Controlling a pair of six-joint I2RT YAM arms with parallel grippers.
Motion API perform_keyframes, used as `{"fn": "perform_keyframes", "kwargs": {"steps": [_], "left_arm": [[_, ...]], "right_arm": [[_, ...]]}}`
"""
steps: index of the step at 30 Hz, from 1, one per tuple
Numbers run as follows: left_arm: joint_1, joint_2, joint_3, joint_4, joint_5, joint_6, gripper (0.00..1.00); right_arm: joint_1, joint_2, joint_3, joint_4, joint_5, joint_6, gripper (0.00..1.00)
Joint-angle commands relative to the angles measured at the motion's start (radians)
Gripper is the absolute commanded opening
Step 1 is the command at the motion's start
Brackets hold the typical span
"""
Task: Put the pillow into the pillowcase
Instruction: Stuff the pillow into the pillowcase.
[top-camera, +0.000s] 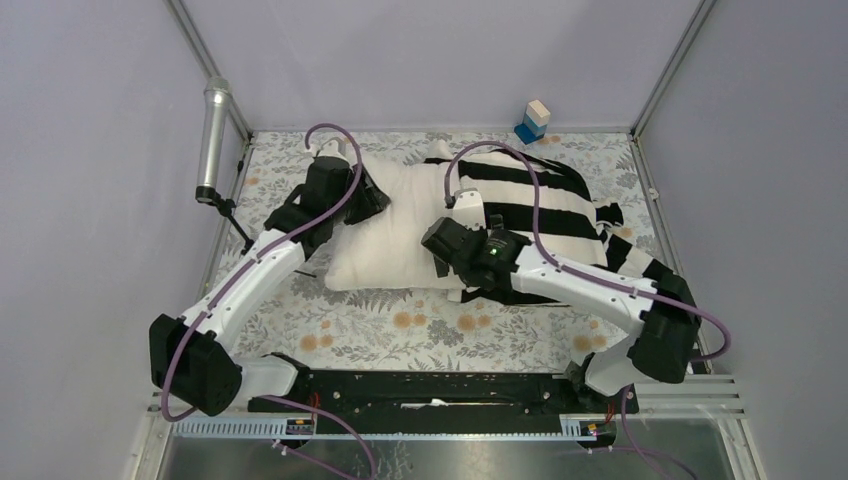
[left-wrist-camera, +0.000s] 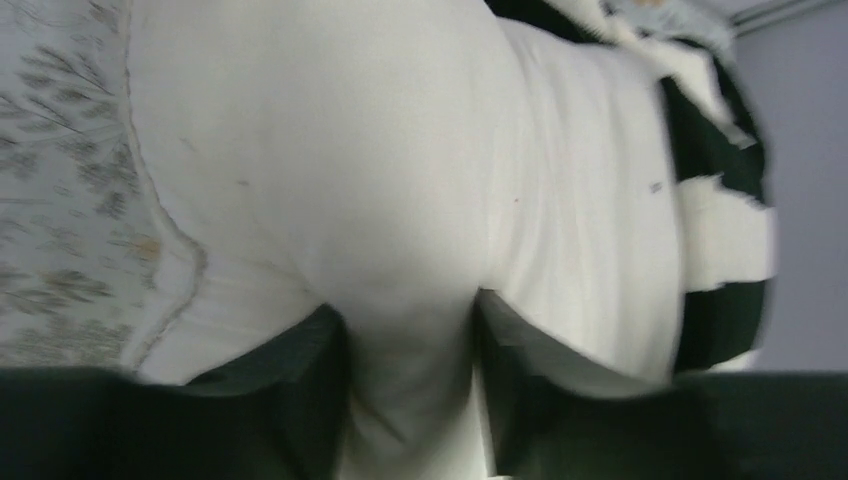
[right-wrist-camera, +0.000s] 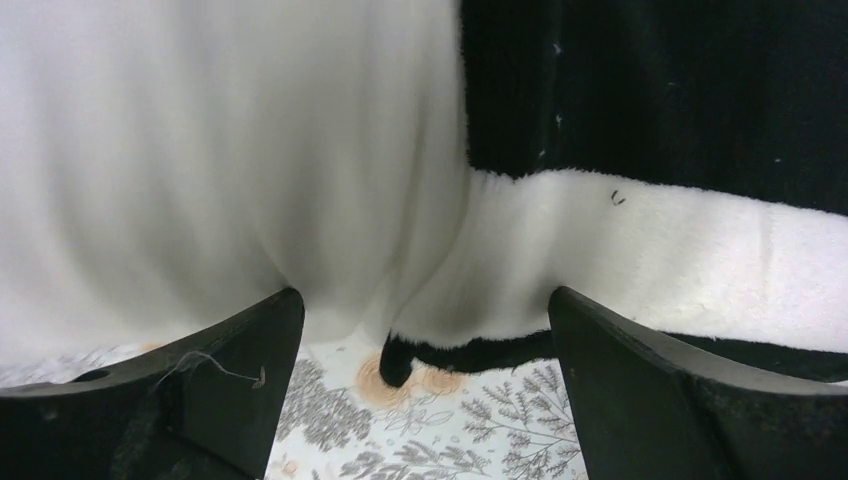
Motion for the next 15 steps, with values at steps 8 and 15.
{"fn": "perform_keyframes", "kwargs": {"steps": [8, 15], "left_arm": [[-0.01, -0.129, 0.062, -0.208, -0.218, 0.232, 0.97], [-0.096, -0.25, -0.09, -0.293, -0.288, 0.165, 0.99]], "right_arm": [[-0.099, 0.122, 0.16, 0.001, 0.135, -0.073, 0.18], [-0.099, 0.112, 0.343, -0.074, 0.098, -0.135, 0.0]]}}
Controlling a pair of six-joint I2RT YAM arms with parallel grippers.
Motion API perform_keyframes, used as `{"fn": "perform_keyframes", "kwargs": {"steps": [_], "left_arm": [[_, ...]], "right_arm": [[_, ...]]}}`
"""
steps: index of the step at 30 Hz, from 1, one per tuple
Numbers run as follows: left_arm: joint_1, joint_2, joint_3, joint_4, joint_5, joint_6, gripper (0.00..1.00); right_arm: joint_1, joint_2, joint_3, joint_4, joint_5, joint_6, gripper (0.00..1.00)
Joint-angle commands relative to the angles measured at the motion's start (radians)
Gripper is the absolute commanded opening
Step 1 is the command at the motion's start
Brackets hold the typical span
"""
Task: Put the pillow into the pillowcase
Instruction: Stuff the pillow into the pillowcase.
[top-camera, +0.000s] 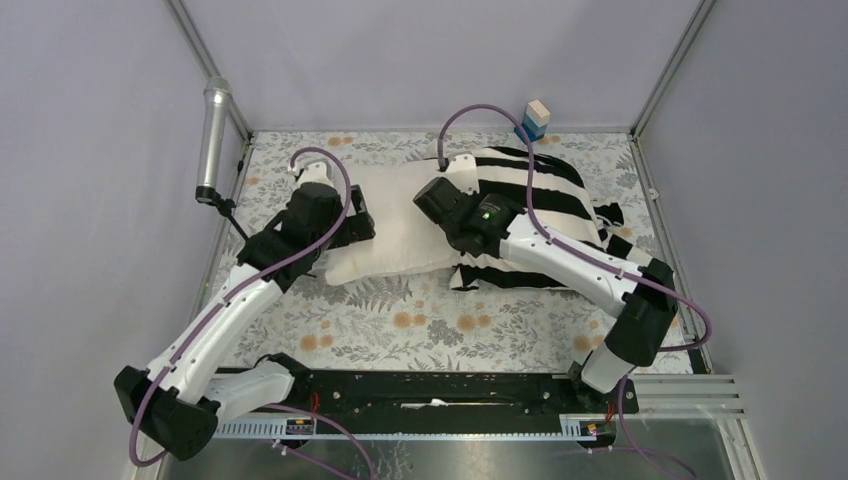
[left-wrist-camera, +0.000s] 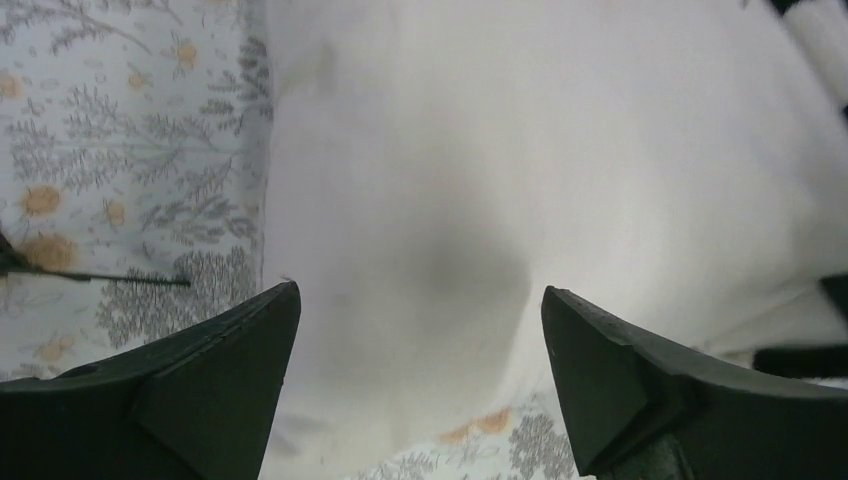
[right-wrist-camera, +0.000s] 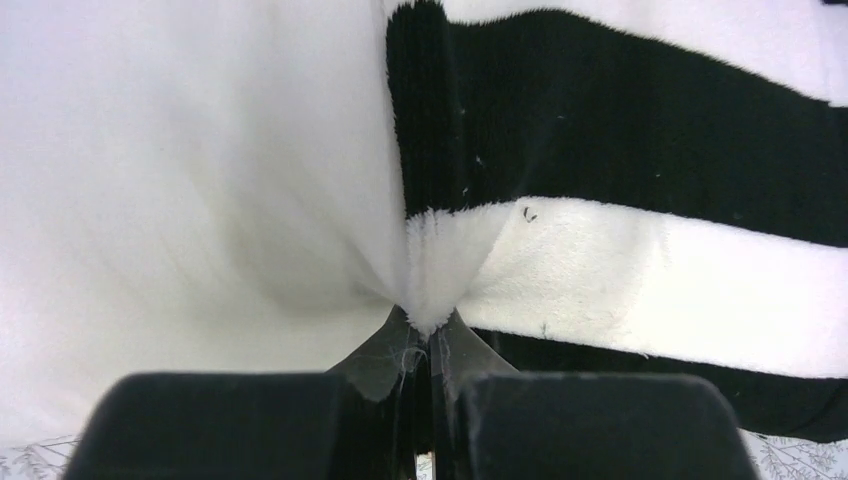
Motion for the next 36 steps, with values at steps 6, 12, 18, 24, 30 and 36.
{"fn": "perform_keyframes", "kwargs": {"steps": [6, 12, 18, 24, 30, 36], "left_arm": [[-0.23, -0.029, -0.009, -0.169, -0.163, -0.044, 0.84], [-0.477, 0.057, 0.319, -0.355, -0.158, -0.053, 0.12], [-0.508, 0.137, 0.499, -0.261, 0.084, -0.182, 0.0], [0.018, 0.139, 0.253, 0.028, 0.52, -0.282, 0.0], [0.302, 0.289, -0.073, 0.386, 0.731, -0.46, 0.0], [0.33, 0.321, -0.131, 0.427, 0.661, -0.441, 0.0]], "right_arm": [[-0.011, -0.071, 0.279, -0.128, -0.003, -0.123, 0.0], [-0.02, -0.049, 0.596, -0.268, -0.088, -0.256, 0.0], [-0.198, 0.334, 1.081, -0.376, -0.578, -0.351, 0.0], [-0.307, 0.649, 1.198, -0.371, -0.71, -0.257, 0.0], [-0.302, 0.633, 1.153, -0.226, -0.652, -0.229, 0.53], [-0.201, 0.431, 1.05, -0.168, -0.327, -0.314, 0.99]]}}
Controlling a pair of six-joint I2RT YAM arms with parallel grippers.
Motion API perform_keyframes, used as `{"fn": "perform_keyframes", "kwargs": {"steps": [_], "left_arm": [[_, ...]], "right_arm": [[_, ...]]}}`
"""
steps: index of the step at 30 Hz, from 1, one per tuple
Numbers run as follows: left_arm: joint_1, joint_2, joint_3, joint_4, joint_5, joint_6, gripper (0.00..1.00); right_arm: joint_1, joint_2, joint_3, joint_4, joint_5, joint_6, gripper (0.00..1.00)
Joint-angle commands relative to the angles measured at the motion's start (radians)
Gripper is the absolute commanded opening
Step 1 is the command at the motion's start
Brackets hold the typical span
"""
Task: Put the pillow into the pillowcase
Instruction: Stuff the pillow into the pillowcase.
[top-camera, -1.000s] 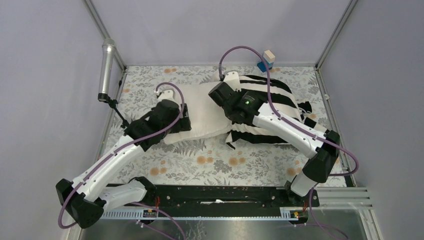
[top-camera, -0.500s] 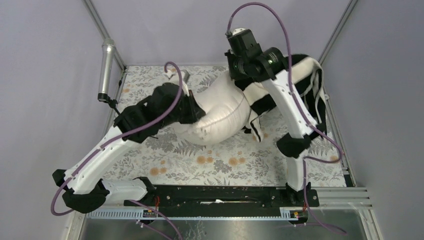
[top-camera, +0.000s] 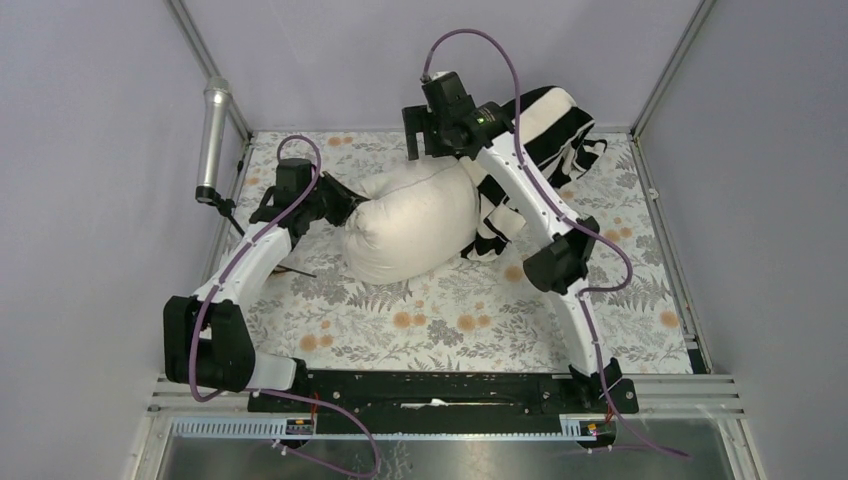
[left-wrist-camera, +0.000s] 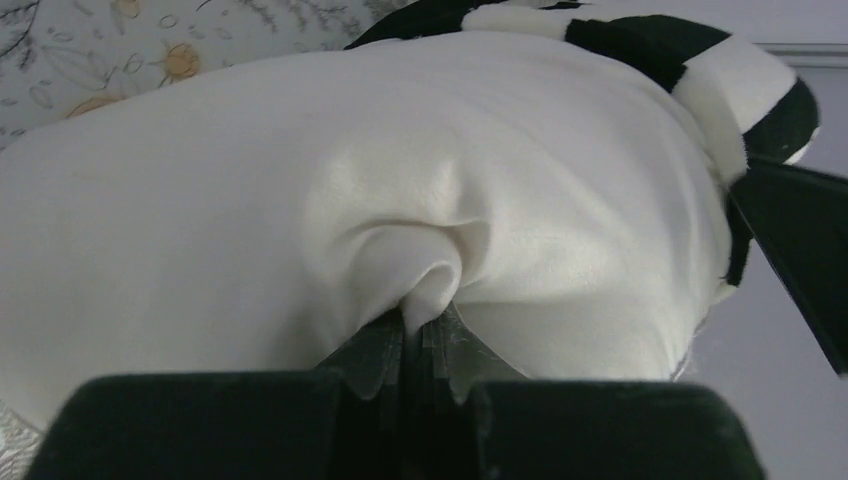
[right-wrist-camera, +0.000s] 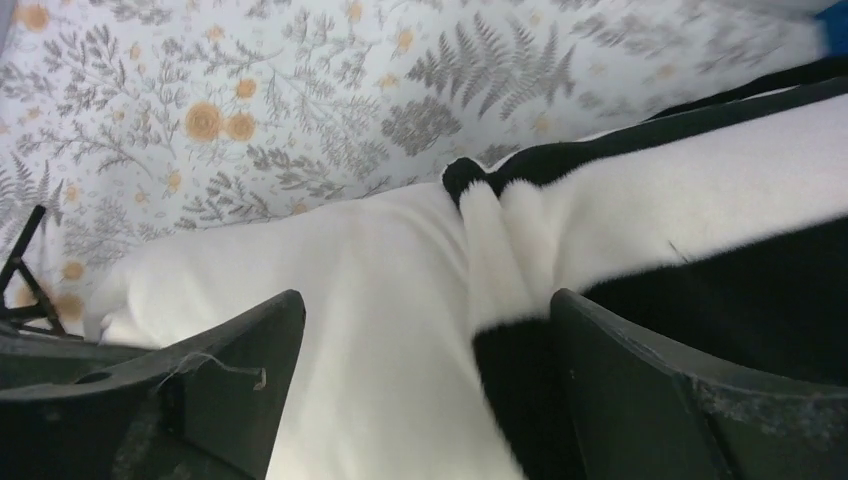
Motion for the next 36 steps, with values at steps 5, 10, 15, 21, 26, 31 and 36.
{"fn": "perform_keyframes", "kwargs": {"steps": [5, 10, 15, 21, 26, 31, 36], "left_arm": [[0.009, 0.028, -0.066, 0.063, -0.034, 0.033, 0.0], [0.012, 0.026, -0.07, 0.07, -0.019, 0.043, 0.0], [0.012, 0.001, -0.068, 0.066, -0.019, 0.052, 0.0], [0.012, -0.021, -0.059, 0.039, -0.036, 0.08, 0.0], [0.012, -0.02, -0.054, 0.037, -0.033, 0.098, 0.0], [-0.036, -0.029, -0.034, 0.035, -0.084, 0.092, 0.0], [-0.202, -0.043, 0.03, 0.049, -0.194, 0.015, 0.0]], "right_arm": [[0.165, -0.507, -0.459, 0.176, 0.51, -0.01, 1.0], [0.168, -0.758, -0.966, 0.323, 0.566, 0.08, 1.0], [0.161, -0.792, -1.18, 0.497, 0.528, 0.081, 1.0], [0.09, -0.687, -1.129, 0.464, 0.565, 0.124, 0.92], [0.076, -0.687, -1.062, 0.401, 0.62, 0.126, 0.27], [0.264, -0.656, -0.753, 0.301, 0.559, 0.091, 0.0], [0.531, -0.226, 0.016, -0.043, 0.297, 0.113, 0.0]]}}
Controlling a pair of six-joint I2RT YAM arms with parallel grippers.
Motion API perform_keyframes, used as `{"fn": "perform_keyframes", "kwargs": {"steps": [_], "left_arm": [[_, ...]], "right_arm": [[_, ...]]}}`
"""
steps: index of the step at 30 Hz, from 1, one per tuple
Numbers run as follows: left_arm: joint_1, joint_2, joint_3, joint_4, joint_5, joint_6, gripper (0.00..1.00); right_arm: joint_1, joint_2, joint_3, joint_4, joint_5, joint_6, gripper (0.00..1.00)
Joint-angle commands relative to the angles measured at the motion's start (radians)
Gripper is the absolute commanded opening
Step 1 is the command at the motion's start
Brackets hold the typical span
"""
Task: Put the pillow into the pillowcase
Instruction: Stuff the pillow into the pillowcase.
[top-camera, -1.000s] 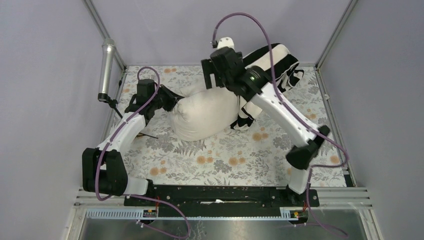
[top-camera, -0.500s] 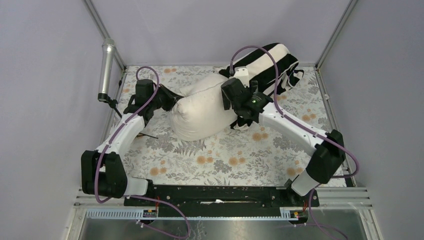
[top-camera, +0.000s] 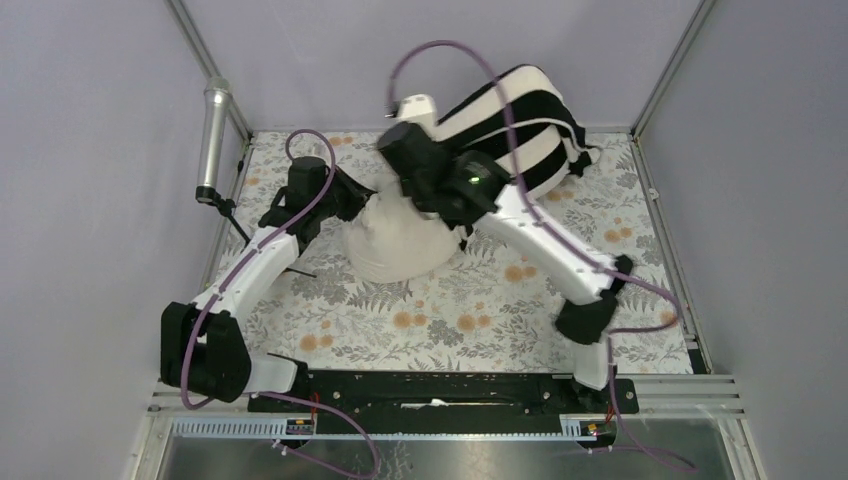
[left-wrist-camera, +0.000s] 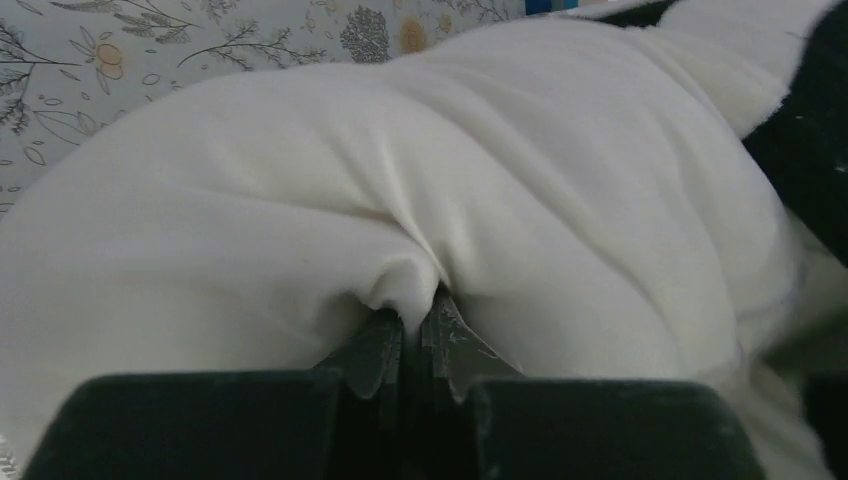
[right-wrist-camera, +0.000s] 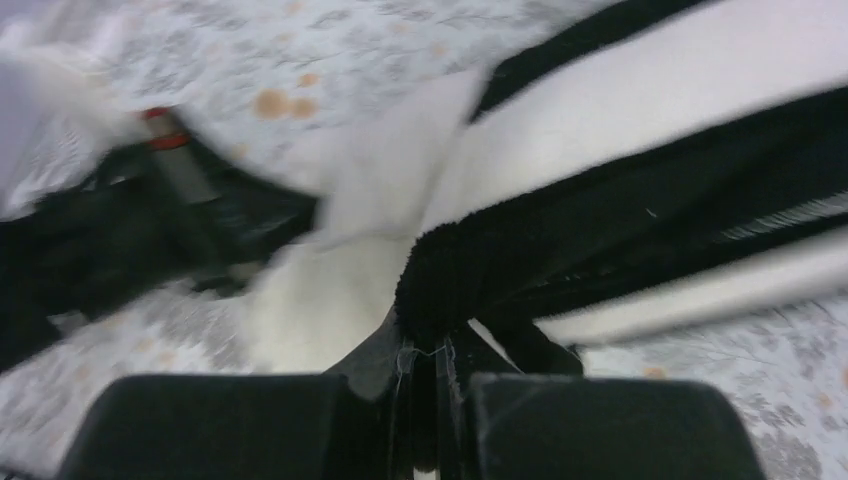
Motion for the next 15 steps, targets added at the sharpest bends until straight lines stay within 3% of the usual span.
{"fn": "perform_keyframes", "kwargs": {"steps": [1, 4, 6, 9, 10, 13, 14, 15], "left_arm": [[-0.137, -0.029, 0.036, -0.033, -0.095, -0.041, 0.0], [-0.141, -0.09, 0.031, -0.044, -0.073, -0.074, 0.0], [-0.158, -0.13, 0.044, -0.061, -0.042, -0.095, 0.0], [-0.182, -0.171, 0.062, -0.063, -0.006, -0.134, 0.0], [-0.173, -0.166, 0.068, -0.062, 0.031, -0.146, 0.0], [-0.135, -0.111, 0.074, -0.028, 0.144, -0.173, 0.0], [-0.127, -0.09, 0.077, -0.012, 0.163, -0.172, 0.04], [-0.12, -0.069, 0.085, 0.005, 0.172, -0.159, 0.19]], "right_arm": [[0.202, 0.332, 0.654, -0.226, -0.206, 0.021, 0.0], [0.143, 0.457, 0.889, -0.362, -0.237, 0.018, 0.0], [0.107, 0.384, 0.754, -0.308, -0.249, 0.015, 0.0], [0.032, 0.132, 0.316, -0.041, -0.332, 0.022, 0.0], [-0.017, 0.099, 0.237, 0.007, -0.389, 0.045, 0.0], [-0.132, 0.158, 0.216, -0.024, -0.39, 0.061, 0.0], [-0.167, 0.188, 0.209, -0.024, -0.399, 0.052, 0.0], [-0.205, 0.218, 0.199, -0.019, -0.431, 0.053, 0.0]]}}
